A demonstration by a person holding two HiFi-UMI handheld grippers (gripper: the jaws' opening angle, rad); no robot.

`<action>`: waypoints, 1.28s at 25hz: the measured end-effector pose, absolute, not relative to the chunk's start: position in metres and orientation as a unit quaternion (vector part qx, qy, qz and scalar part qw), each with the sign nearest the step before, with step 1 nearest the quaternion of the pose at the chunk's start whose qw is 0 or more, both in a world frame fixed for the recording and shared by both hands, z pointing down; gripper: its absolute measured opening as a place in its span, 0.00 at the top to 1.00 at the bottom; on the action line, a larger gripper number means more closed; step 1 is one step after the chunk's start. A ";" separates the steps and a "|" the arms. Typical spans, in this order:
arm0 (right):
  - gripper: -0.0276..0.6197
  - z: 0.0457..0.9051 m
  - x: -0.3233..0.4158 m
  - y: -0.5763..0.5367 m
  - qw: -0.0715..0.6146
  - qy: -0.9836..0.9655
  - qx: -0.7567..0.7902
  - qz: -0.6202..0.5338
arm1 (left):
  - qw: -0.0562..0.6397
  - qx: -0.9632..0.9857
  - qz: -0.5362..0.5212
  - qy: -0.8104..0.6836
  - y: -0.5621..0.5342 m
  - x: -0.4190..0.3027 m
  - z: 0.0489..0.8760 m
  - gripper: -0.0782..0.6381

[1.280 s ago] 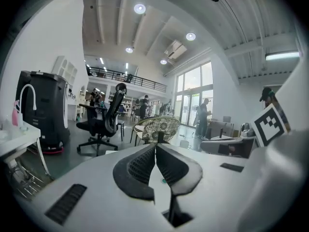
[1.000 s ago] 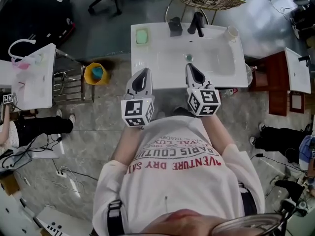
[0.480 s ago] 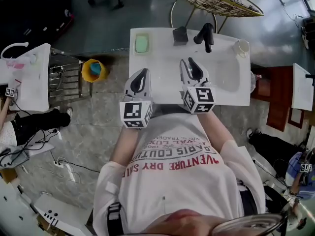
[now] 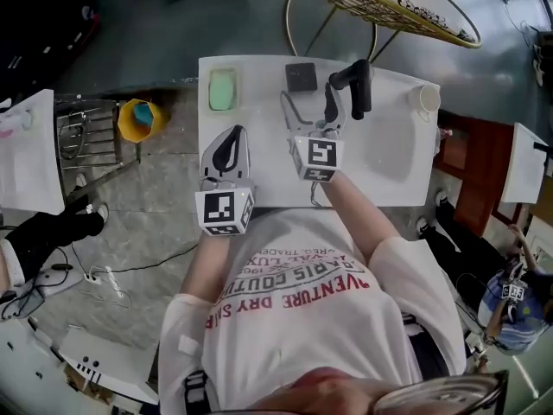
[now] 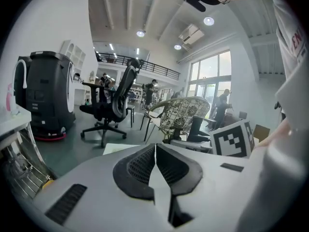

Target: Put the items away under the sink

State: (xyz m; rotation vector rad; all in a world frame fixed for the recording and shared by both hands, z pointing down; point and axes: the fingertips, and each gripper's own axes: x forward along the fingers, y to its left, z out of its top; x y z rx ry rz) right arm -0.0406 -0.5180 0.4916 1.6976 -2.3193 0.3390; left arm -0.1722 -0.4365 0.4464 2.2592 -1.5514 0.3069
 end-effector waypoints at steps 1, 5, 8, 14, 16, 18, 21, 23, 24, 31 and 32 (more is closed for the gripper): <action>0.36 0.501 -0.040 -0.524 0.132 -0.792 0.584 0.120 | 0.195 0.803 0.111 -0.551 -0.441 -0.170 0.453 0.85; 0.36 0.529 -0.038 -0.545 0.149 -0.789 0.584 0.117 | 0.206 0.801 0.117 -0.550 -0.457 -0.160 0.473 0.85; 0.36 0.552 -0.042 -0.559 0.158 -0.786 0.583 0.129 | 0.212 0.794 0.123 -0.556 -0.471 -0.163 0.487 0.85; 0.36 0.564 -0.047 -0.587 0.181 -0.771 0.598 0.123 | 0.232 0.781 0.128 -0.565 -0.489 -0.176 0.499 0.85; 0.36 0.564 -0.047 -0.589 0.195 -0.763 0.604 0.121 | 0.237 0.780 0.130 -0.564 -0.489 -0.177 0.501 0.85; 0.36 0.564 -0.046 -0.587 0.201 -0.762 0.603 0.124 | 0.241 0.780 0.132 -0.562 -0.486 -0.177 0.503 0.85; 0.36 0.567 -0.046 -0.584 0.204 -0.763 0.600 0.130 | 0.243 0.781 0.133 -0.560 -0.482 -0.178 0.506 0.85; 0.37 0.566 -0.044 -0.582 0.204 -0.765 0.596 0.133 | 0.243 0.781 0.134 -0.559 -0.479 -0.176 0.505 0.85; 0.37 0.565 -0.043 -0.580 0.204 -0.767 0.593 0.135 | 0.242 0.782 0.133 -0.558 -0.477 -0.175 0.503 0.85; 0.37 0.558 -0.041 -0.570 0.204 -0.781 0.569 0.156 | 0.231 0.793 0.125 -0.550 -0.463 -0.174 0.488 0.85; 0.37 0.556 -0.041 -0.565 0.203 -0.782 0.567 0.159 | 0.228 0.795 0.124 -0.548 -0.459 -0.175 0.486 0.85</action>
